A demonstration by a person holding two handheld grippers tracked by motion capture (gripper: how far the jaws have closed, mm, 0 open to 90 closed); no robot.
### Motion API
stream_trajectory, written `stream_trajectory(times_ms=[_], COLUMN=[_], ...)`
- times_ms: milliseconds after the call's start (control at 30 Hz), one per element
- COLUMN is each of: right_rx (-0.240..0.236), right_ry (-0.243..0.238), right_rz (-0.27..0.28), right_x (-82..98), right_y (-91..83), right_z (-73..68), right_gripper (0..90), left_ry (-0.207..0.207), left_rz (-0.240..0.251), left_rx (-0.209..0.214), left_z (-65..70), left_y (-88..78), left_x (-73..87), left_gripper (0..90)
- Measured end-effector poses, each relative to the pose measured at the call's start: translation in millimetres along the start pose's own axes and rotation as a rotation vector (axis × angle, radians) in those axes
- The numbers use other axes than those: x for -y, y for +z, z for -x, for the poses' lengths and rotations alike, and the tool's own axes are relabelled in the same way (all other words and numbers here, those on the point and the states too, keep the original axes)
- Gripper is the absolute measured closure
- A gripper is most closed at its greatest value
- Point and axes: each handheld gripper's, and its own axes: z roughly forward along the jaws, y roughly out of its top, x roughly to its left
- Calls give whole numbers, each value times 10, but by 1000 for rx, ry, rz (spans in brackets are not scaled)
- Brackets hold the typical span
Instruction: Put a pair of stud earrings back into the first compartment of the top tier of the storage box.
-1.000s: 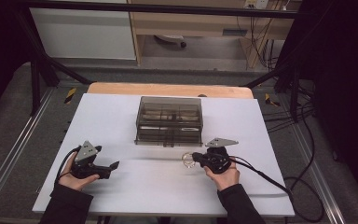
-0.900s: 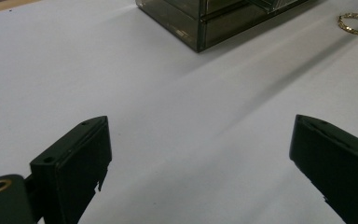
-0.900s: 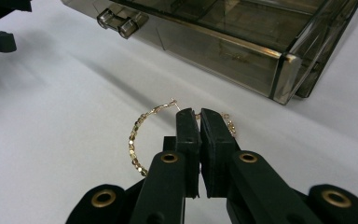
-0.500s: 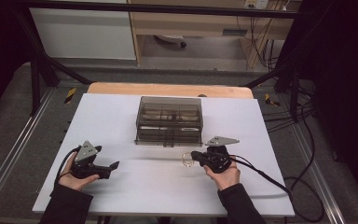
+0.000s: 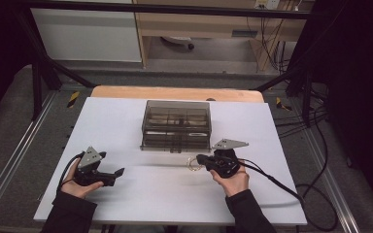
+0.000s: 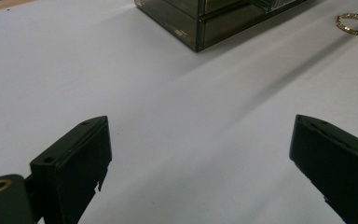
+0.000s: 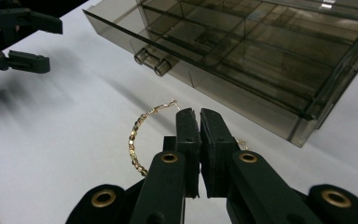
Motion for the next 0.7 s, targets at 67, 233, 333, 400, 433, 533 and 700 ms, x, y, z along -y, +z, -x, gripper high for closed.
stream_trajectory(times_ms=[67,233,333,400,433,533,700], right_rx=[-3,-9,-11,-16,-15,-15,-11], right_ry=[-8,-11,-20,-21,-17,-21,-21], right_rz=[3,10,17,22,24,26,28], right_x=[-27,-84,-130,-154,-169,-198,-246], right_y=[-3,-9,-12,-12,-12,-6,5], right_z=[-14,-49,-73,-85,-94,-104,-125], right_gripper=[870,870,870,870,870,870,869], left_ry=[1,1,2,0,0,0,0], left_rz=[-1,-1,-2,-2,-1,-1,-1], left_rx=[1,1,1,2,2,1,1], left_z=[1,1,0,1,1,-1,-1], left_y=[2,4,4,4,4,2,3], left_x=[1,2,3,3,3,3,3], left_gripper=[54,54,54,53,54,54,54])
